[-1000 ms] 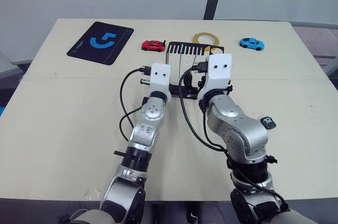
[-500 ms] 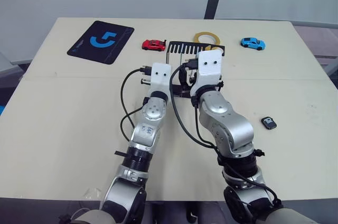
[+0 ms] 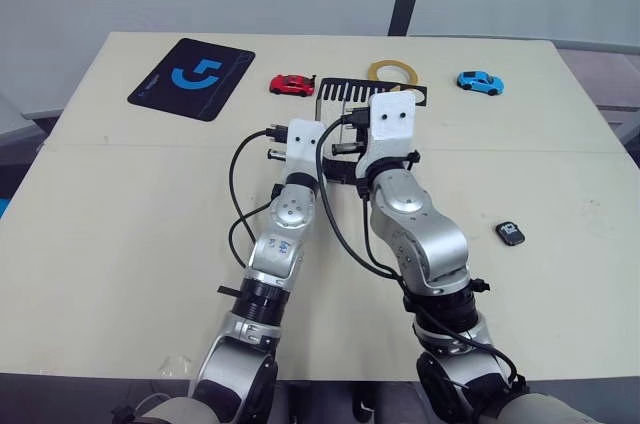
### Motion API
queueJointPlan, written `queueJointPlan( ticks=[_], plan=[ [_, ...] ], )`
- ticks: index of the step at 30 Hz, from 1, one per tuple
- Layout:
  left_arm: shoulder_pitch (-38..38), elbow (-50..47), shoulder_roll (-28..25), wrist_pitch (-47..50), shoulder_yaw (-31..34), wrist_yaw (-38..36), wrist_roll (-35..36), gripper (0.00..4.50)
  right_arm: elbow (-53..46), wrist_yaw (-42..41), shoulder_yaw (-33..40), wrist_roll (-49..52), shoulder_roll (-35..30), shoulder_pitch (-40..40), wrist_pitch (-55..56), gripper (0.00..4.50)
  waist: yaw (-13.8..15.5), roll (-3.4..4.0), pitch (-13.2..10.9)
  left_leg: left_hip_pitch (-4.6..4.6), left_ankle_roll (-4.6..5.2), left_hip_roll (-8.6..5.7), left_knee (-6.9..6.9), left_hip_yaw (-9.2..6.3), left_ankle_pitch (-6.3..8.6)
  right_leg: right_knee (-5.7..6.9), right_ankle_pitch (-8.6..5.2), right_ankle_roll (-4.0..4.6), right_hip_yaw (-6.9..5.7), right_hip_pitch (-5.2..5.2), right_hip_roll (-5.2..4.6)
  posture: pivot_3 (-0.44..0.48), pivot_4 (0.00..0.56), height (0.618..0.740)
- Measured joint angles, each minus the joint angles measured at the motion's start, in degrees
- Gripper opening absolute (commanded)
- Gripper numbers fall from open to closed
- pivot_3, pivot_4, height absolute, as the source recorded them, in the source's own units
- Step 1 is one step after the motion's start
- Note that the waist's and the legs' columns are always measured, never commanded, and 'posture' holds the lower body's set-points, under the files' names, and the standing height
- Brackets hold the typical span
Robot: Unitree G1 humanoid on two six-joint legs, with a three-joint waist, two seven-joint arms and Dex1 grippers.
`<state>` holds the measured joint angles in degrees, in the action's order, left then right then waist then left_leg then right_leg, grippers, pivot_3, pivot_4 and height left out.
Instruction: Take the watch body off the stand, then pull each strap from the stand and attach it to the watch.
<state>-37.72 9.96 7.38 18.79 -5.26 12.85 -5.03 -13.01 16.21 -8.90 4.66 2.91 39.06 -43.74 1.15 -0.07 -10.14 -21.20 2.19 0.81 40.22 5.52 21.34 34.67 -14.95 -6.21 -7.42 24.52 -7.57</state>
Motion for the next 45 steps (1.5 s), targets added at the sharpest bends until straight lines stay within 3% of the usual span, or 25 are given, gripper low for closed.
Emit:
queueJointPlan(
  ticks=[17, 30, 37, 42, 43, 45],
  plan=[
    [-0.03, 1.32, 0.34, -1.48, -0.41, -0.81, 0.02, 0.00, -15.91, -6.13, -3.16, -4.97, -2.69, -4.50, -12.66, 0.06, 0.21, 0.00, 0.00, -0.04, 0.00, -0.03, 0.00, -0.08, 0.00, -0.05, 0.00, 0.00, -0.07, -0.02, -0.02, 0.000, 0.150, 0.732],
    [-0.27, 2.11, 0.49, -2.46, -0.33, -0.93, 0.04, 0.00, -16.66, -10.07, -4.51, -8.29, -7.93, -7.01, -12.32, 0.06, 0.23, 0.00, 0.00, -0.04, 0.01, -0.05, -0.01, -0.12, -0.01, -0.05, 0.00, 0.00, -0.11, -0.04, -0.03, 0.000, 0.150, 0.732],
    [-0.23, 1.94, 0.56, -1.75, -0.29, -1.01, 0.08, 0.00, -25.47, -13.55, -4.40, -8.11, -9.22, -10.86, -14.25, 0.06, 0.27, 0.00, 0.00, -0.03, 0.00, -0.05, -0.01, -0.12, -0.01, -0.07, 0.00, 0.00, -0.11, -0.04, -0.02, 0.000, 0.150, 0.732],
    [2.01, 1.20, 0.65, 0.81, -0.52, -3.18, 1.55, 1.92, -28.20, -14.57, -4.19, -8.02, -9.04, -12.99, -16.77, 0.00, 0.07, 0.00, 0.00, -0.05, 0.01, -0.05, -0.03, -0.09, -0.01, -0.10, 0.00, 0.00, -0.10, -0.01, -0.02, 0.000, 0.150, 0.732],
    [2.96, 0.70, 0.36, 1.84, -0.56, -3.89, 1.81, 2.14, -28.31, -14.82, -4.16, -8.01, -9.07, -13.29, -17.11, 0.00, 0.03, 0.00, 0.00, -0.05, 0.00, -0.04, -0.04, -0.10, -0.01, -0.10, 0.00, 0.00, -0.11, -0.01, 0.00, 0.000, 0.150, 0.732],
    [5.25, -2.64, -0.40, 4.12, -0.88, -5.54, 2.22, 3.27, -28.83, -15.33, -4.11, -8.00, -9.18, -13.68, -17.65, 0.00, -0.24, 0.00, 0.00, -0.04, -0.02, -0.01, -0.07, -0.09, -0.02, -0.10, -0.01, 0.01, -0.11, 0.01, 0.02, 0.000, 0.150, 0.732]
  ],
)
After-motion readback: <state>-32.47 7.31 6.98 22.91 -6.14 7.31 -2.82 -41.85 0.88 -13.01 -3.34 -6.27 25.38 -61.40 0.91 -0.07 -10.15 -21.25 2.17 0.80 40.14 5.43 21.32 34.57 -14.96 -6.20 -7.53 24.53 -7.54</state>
